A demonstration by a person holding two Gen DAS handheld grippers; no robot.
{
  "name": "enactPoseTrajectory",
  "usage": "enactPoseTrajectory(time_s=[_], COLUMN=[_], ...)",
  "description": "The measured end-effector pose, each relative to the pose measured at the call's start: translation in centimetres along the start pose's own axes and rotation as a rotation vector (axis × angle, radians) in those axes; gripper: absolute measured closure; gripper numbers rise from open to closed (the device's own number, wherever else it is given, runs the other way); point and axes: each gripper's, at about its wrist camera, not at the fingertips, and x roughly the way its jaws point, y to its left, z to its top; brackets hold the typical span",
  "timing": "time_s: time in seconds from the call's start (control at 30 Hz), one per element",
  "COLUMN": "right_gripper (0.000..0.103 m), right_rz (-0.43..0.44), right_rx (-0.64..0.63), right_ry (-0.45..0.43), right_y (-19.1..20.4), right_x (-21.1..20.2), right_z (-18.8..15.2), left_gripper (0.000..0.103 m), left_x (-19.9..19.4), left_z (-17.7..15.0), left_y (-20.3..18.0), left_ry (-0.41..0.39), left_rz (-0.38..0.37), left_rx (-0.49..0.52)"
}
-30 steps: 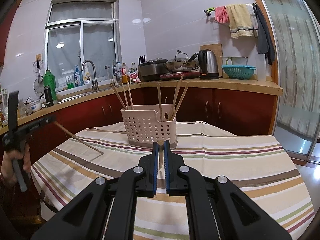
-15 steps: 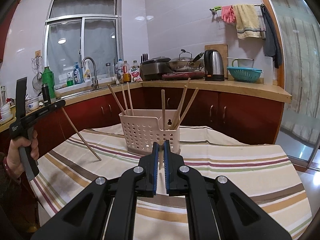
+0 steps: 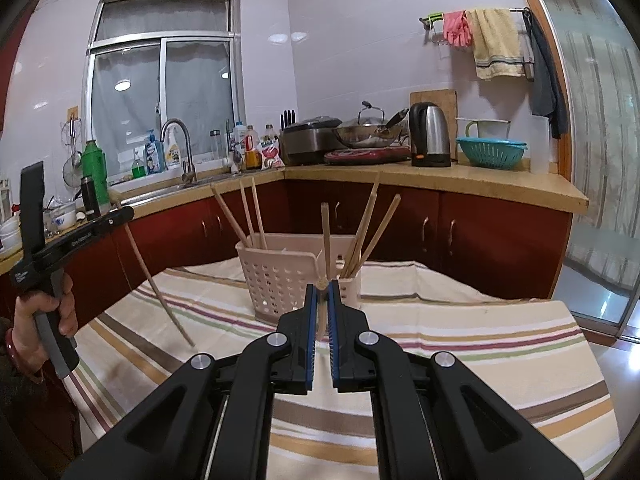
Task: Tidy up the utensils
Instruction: 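Lift both chopsticks and carry them above the pink holder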
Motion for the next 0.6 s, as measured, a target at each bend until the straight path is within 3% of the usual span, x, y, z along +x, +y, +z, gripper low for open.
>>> enactPoseTrajectory(time_s=[0.33, 0.6], right_gripper=[0.097, 0.097], right_rz=[0.050, 0.100], right_rx=[-0.007, -0.051], right_ry=[-0.066, -0.096], right_y=[-0.8, -1.0], right_x=[-2.9, -4.1], right_z=[4.7, 8.7], left_gripper=[0.097, 0.097], left_x=[-2.1, -1.7], left_z=[6.0, 10.0], left_y=[-3.7, -5.8], left_ry=[-0.100, -0.163], left_rz=[-0.109, -0.142], left_rx=[0.027, 0.030])
